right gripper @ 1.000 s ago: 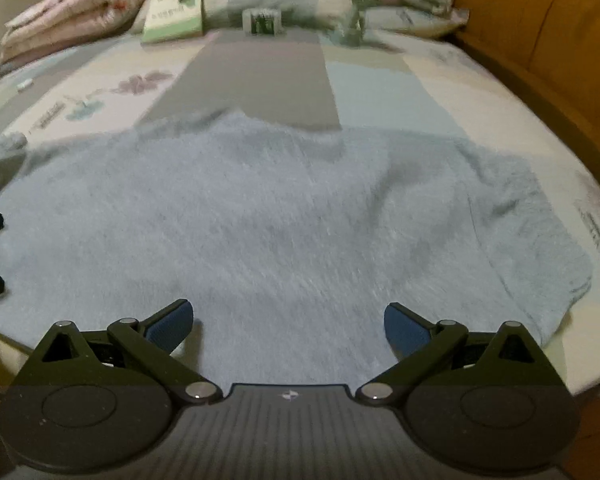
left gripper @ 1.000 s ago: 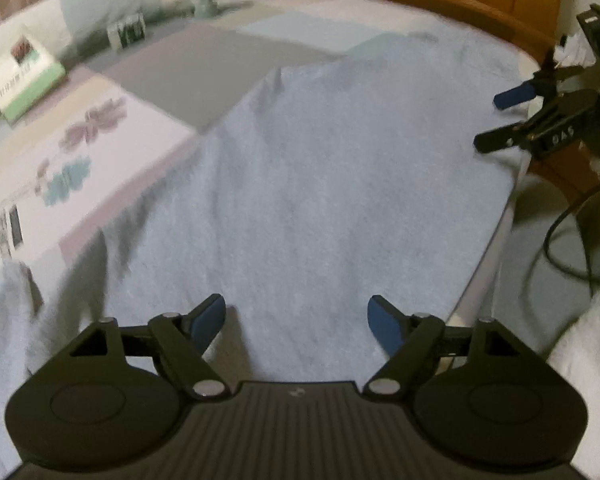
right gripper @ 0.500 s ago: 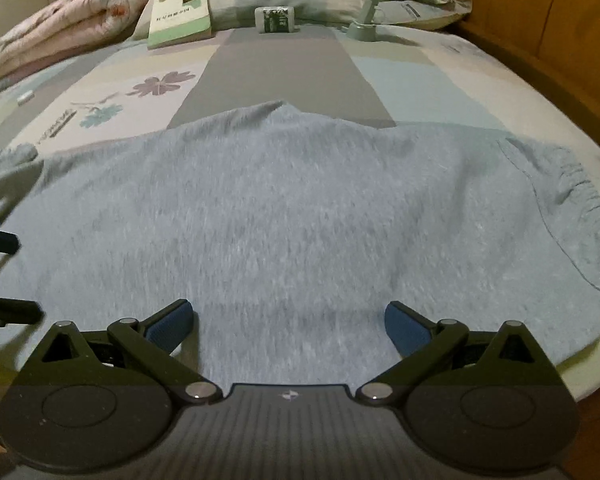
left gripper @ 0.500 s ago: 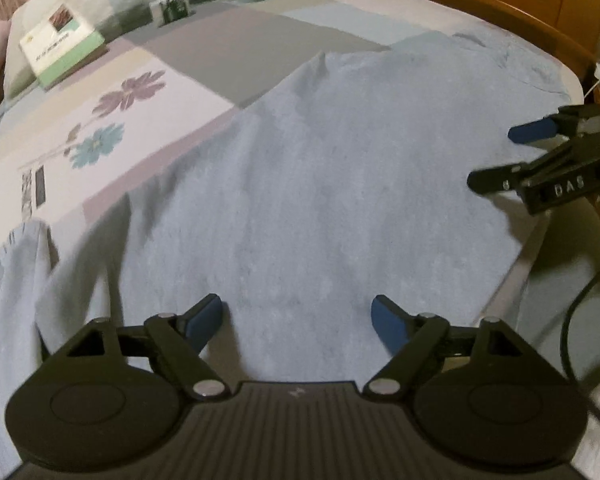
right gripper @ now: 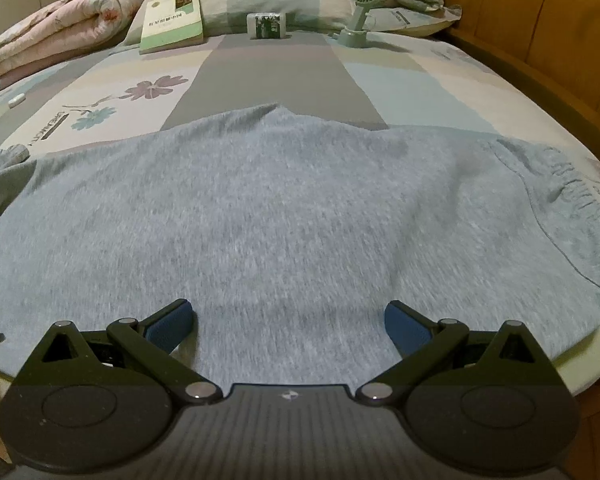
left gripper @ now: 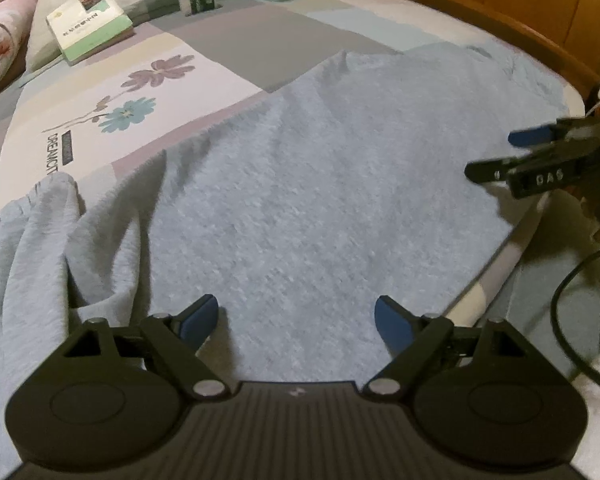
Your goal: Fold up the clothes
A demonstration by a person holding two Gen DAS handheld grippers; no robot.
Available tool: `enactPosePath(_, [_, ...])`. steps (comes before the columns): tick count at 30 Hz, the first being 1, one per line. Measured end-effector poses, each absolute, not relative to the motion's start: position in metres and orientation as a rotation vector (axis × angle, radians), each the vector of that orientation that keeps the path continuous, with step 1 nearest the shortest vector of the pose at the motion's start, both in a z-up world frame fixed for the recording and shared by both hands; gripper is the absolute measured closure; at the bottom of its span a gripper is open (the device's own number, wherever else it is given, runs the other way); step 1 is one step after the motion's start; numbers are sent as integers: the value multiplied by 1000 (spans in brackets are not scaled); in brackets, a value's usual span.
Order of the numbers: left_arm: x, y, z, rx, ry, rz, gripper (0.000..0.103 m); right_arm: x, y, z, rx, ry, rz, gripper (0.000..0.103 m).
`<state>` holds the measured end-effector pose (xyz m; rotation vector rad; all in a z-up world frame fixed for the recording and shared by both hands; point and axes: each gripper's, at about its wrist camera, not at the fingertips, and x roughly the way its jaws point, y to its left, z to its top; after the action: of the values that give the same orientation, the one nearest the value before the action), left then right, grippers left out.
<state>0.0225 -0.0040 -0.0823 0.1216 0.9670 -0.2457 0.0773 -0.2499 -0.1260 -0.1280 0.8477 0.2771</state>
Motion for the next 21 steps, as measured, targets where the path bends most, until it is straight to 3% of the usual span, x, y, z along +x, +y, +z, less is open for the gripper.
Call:
enactPosePath(7, [18, 9, -80, 74, 988, -264, 17, 76, -249, -127, -137, 836, 269, 0])
enactPosePath(15, [43, 70, -18, 76, 860, -88, 17, 73, -249, -128, -131, 815, 263, 0])
enactPosePath(21, [99, 100, -30, 188, 978, 136, 17, 71, -250, -129, -127, 798, 261, 0])
